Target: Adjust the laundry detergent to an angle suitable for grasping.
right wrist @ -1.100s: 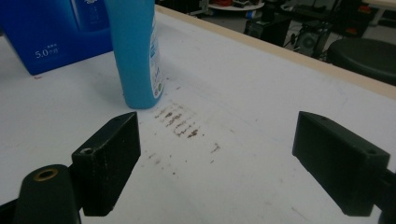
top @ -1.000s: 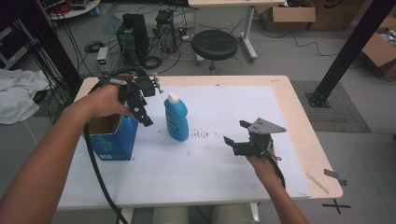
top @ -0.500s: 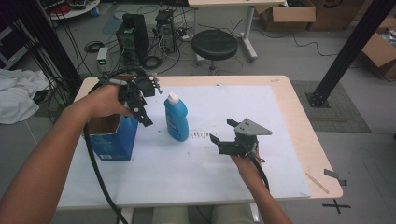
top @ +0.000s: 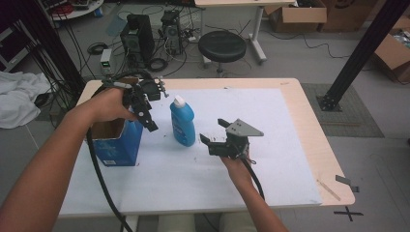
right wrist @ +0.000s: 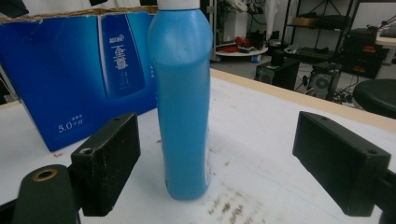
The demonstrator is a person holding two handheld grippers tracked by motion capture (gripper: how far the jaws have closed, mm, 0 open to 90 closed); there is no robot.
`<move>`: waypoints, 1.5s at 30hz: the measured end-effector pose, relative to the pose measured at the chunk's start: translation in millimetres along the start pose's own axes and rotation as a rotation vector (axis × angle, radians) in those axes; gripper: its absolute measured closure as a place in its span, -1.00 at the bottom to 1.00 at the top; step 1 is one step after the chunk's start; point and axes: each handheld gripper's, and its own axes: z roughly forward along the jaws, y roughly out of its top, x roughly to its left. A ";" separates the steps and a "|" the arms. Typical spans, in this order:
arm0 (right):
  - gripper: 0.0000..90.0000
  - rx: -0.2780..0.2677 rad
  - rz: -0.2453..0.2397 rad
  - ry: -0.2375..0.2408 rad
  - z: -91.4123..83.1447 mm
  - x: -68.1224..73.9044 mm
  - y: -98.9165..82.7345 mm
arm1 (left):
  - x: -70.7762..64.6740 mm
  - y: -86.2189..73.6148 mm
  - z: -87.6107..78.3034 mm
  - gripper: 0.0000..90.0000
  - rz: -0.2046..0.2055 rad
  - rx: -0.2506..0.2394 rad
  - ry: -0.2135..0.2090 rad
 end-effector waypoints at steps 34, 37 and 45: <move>-0.67 0.023 -0.022 0.016 83.2 20.6 5.8 | 2.2 -10.4 3.7 -0.56 -0.016 0.010 -0.008; -0.67 0.029 -0.009 0.009 89.7 19.7 5.1 | 2.7 -10.9 4.5 -0.56 -0.020 0.008 -0.012; -0.67 0.035 0.015 0.006 98.7 15.0 5.0 | 4.3 -11.9 5.5 -0.56 -0.020 0.005 -0.015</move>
